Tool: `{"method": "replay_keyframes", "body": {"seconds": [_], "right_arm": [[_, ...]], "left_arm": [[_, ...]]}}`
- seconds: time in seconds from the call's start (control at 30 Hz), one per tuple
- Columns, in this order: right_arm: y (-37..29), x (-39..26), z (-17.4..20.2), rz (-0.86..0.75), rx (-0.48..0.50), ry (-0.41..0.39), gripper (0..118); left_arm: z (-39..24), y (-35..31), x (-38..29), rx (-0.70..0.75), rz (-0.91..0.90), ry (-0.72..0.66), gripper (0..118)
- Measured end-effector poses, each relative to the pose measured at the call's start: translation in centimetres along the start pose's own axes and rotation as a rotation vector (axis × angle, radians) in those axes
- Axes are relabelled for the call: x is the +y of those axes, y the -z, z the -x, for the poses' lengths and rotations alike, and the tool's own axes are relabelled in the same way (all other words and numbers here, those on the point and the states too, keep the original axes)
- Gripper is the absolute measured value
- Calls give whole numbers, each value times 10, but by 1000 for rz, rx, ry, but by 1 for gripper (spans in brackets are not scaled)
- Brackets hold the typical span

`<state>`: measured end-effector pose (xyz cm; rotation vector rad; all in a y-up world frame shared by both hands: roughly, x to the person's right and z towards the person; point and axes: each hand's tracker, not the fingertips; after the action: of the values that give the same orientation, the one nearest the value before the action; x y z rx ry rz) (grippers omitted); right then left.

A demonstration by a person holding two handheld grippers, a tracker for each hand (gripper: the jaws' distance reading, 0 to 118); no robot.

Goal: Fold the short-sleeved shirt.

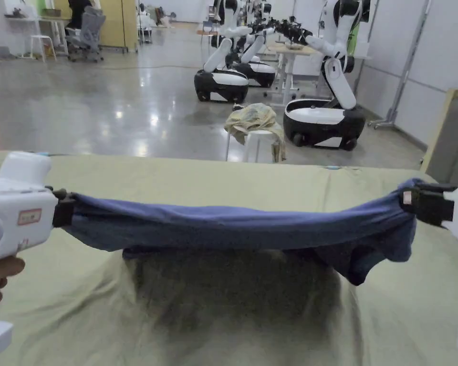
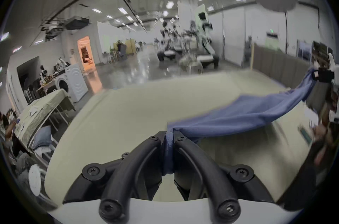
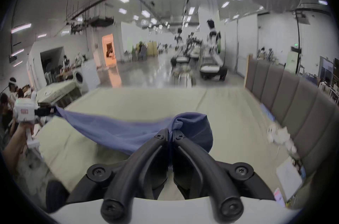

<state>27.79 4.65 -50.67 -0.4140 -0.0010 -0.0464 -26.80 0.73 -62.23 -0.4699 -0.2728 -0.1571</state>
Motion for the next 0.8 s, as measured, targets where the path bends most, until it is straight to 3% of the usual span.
{"method": "replay_keyframes", "body": {"seconds": [0.13, 0.23, 0.27, 0.3, 0.33, 0.4, 0.47, 0.63, 0.67, 0.7, 0.73, 0.77, 0.8], "right_arm": [[-11, -118, 8, 259, 20, -4, 4], [3, -188, 11, 432, 20, 67, 4], [8, -201, 12, 474, 14, 74, 9], [15, -210, 7, 492, 25, 71, 24], [16, -213, 8, 475, 18, 59, 65], [13, -208, 11, 462, 4, 42, 94], [3, -198, 18, 422, 11, 26, 118], [-44, -207, 44, 198, -23, 1, 111], [-50, -214, 48, 160, -27, 13, 104], [-50, -210, 59, 140, -27, 24, 86], [-54, -216, 64, 128, -41, 40, 39], [-57, -221, 67, 113, -65, 61, 7], [-58, -227, 69, 105, -96, 90, 2]], "left_arm": [[-12, -20, -107, -26, 230, 11, 9], [-16, -11, -169, -30, 369, -56, 10], [-19, -9, -180, -38, 397, -69, 22], [-21, -6, -187, -35, 394, -67, 45], [-24, -5, -190, -35, 380, -55, 80], [-27, -10, -183, 34, 345, 35, 93], [-38, -26, -172, 19, 289, 55, 98], [-68, -86, -161, 24, 86, -40, 98], [-67, -92, -166, 35, 65, -52, 97], [-72, -99, -171, 73, 46, -63, 96], [-76, -105, -176, 122, 38, -73, 81], [-77, -109, -180, 140, 50, -85, 42], [-70, -107, -189, 144, 71, -106, 4]]}}
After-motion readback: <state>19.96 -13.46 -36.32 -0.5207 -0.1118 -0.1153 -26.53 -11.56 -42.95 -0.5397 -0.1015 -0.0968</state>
